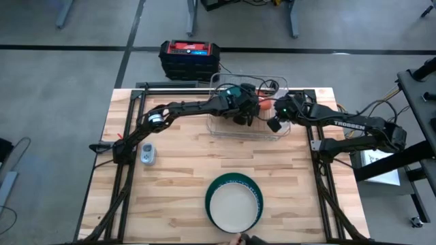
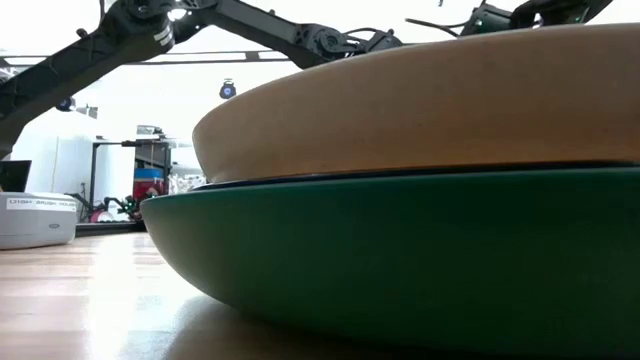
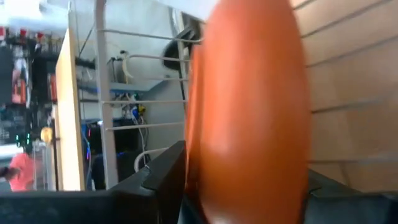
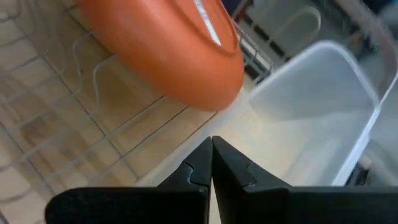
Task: Sort dishes
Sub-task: Put the orange plate in the dish rack
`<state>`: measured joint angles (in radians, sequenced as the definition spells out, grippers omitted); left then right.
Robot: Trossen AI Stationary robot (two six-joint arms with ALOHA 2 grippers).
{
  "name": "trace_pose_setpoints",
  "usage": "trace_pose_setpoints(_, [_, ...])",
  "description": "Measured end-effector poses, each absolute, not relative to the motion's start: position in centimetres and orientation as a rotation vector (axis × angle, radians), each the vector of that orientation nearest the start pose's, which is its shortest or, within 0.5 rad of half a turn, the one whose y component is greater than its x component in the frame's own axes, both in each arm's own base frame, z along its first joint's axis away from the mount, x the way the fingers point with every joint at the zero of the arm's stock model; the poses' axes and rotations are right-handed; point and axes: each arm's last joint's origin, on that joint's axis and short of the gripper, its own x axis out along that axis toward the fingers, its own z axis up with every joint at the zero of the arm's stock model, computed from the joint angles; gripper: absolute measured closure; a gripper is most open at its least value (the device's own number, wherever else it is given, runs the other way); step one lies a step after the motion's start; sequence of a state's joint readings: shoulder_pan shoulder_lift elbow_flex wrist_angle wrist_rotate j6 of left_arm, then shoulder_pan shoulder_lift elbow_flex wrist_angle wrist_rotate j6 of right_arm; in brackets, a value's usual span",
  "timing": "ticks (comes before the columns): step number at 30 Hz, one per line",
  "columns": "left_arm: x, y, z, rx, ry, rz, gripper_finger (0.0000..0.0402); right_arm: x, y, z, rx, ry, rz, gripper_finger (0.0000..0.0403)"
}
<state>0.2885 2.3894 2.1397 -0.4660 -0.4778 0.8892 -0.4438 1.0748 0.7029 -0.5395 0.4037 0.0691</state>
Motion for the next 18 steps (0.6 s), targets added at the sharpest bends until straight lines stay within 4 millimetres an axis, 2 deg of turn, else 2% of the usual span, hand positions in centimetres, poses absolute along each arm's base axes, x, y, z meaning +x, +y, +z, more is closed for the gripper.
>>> trace_pose_setpoints(6, [51.0, 16.9, 22.2, 0.831, 0.975, 0.394, 0.0234, 18.3, -9.7, 23.1, -0.016, 0.900, -0.695, 0.0396])
trace_pose_setpoints(13, [51.3, 16.8, 22.5, 0.811, 0.930, 0.416, 0.0257, 18.2, -9.7, 23.1, 0.027, 0.894, -0.722, 0.0362])
trace_pose_setpoints(18, [51.5, 17.0, 24.5, 0.807, 0.888, 0.474, 0.0296, 17.6, -9.5, 22.6, 0.025, 0.978, -0.739, 0.0340])
